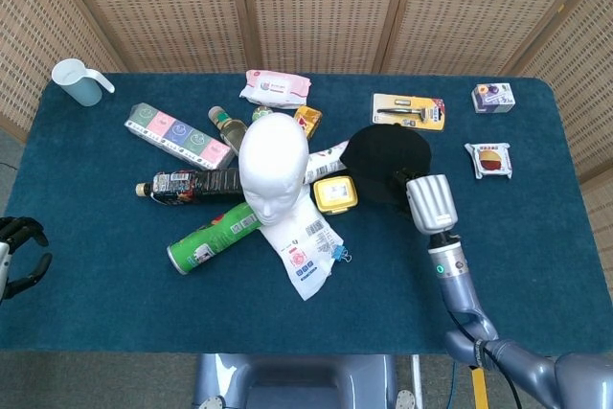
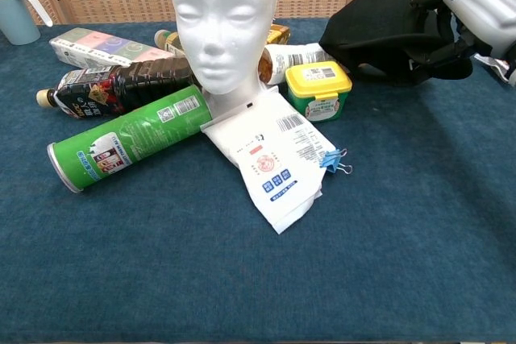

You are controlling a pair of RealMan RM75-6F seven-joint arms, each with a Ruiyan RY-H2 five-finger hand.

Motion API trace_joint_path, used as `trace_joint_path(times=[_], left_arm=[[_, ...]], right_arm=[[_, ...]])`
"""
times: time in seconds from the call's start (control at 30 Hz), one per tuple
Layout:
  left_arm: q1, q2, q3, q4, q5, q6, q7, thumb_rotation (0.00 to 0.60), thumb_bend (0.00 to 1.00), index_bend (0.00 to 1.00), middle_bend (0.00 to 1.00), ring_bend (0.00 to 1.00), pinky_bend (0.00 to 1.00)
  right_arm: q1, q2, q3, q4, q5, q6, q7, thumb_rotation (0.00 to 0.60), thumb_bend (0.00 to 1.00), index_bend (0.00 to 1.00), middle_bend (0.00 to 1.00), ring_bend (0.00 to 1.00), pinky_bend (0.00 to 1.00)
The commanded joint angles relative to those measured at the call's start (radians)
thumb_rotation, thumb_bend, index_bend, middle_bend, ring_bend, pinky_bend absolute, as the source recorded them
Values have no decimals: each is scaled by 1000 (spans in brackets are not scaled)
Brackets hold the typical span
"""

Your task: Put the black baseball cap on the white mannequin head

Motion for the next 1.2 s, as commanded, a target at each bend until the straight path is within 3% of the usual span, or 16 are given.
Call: trace_joint_path(times=[0.03, 0.73, 1.2], left_arm=[[-1, -1, -1, 1, 0, -1, -1, 600, 321, 504, 402, 321, 329], [-13, -4, -3, -18, 14, -10, 31, 600, 323, 504, 402, 322, 329], [-11, -12, 3, -34, 15, -15, 52, 600, 322, 504, 402, 321, 329]], right_arm=[[-5, 4, 9, 0, -10, 42, 25, 600, 433, 655, 596, 736, 862], [48, 33, 77, 79, -83, 271, 185, 600, 433, 659, 601, 745, 866], [151, 47, 125, 80, -102, 312, 232, 600, 433, 659, 601, 746, 866]])
